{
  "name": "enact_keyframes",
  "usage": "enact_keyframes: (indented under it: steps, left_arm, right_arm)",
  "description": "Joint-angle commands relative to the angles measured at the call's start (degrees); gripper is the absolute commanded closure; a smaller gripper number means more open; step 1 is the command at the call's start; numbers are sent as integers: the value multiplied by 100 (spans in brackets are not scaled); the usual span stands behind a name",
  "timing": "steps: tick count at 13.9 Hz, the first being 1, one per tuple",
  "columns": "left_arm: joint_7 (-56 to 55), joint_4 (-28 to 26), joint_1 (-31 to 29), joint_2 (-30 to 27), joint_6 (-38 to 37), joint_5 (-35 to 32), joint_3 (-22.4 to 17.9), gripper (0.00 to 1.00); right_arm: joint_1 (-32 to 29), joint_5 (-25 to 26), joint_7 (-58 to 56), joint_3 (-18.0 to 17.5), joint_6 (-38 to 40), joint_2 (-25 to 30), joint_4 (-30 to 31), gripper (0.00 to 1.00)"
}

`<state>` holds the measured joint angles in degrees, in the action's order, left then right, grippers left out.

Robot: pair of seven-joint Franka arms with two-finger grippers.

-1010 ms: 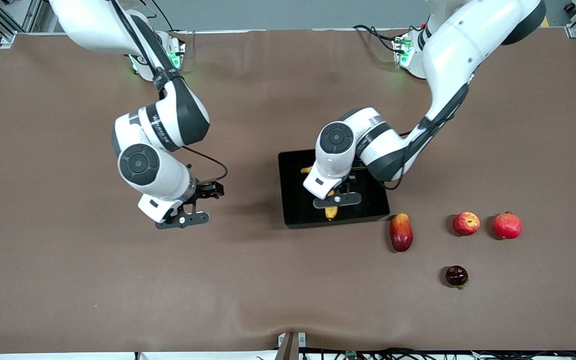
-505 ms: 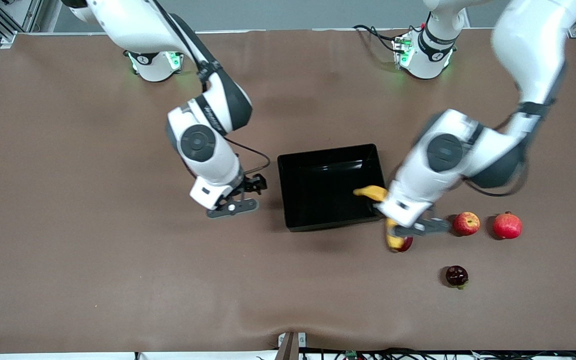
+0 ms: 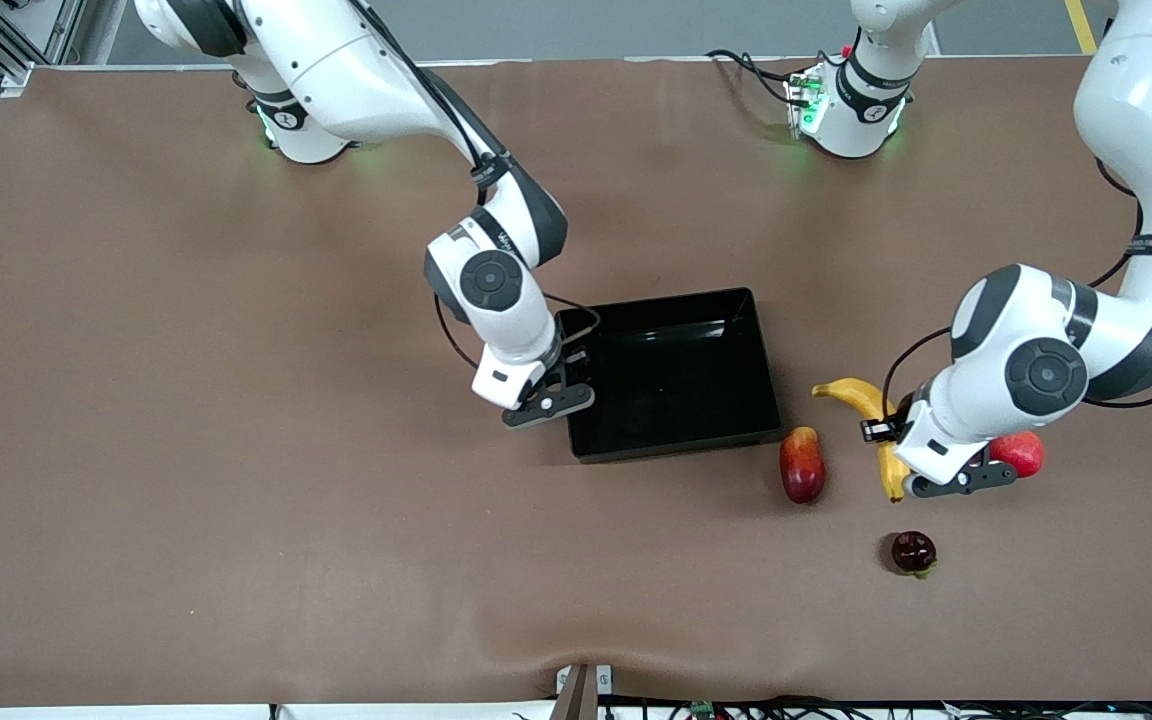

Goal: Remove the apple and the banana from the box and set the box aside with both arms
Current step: 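Place the banana by the apples while the right gripper grips the box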

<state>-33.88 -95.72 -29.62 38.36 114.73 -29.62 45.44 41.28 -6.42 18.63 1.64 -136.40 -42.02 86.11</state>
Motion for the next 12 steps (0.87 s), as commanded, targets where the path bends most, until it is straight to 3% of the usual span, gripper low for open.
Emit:
enact_keyframes:
  steps: [1,4,5,6,7,9,10,11,12]
  left_arm:
    - [-5,-350,-158,249,268,-244,61,100]
    - [-5,-605,-123,400,400,-342,-105,100]
    - [-5,-737,-123,409,522,-368,-176,100]
    - [-5,-834,-123,409,698,-499,-298,100]
    - [-5,-922,-114,444,882,-701,-430,100]
    - [-5,-931,-131,576,1059,-887,-484,100]
    - [-14,-914,-105,567,1060,-922,-501,67]
    - [-66,-896,-105,550,1060,-914,-501,13]
    - [-92,-887,-105,506,1060,-914,-484,0]
  right_arm:
    - [82,-9,148,65,35,-121,-147,0]
    - [153,-17,420,64,18,-236,-165,0]
    - [153,-18,613,56,9,-245,-156,23]
    - [135,-35,650,64,9,-245,-156,67]
    - [126,-44,650,56,17,-245,-156,100]
    - [126,-61,685,56,35,-219,-156,100]
    - [57,-61,677,56,70,-184,-147,100]
    - [21,-96,677,56,79,-157,-130,100]
    - [3,-114,677,64,70,-122,-112,100]
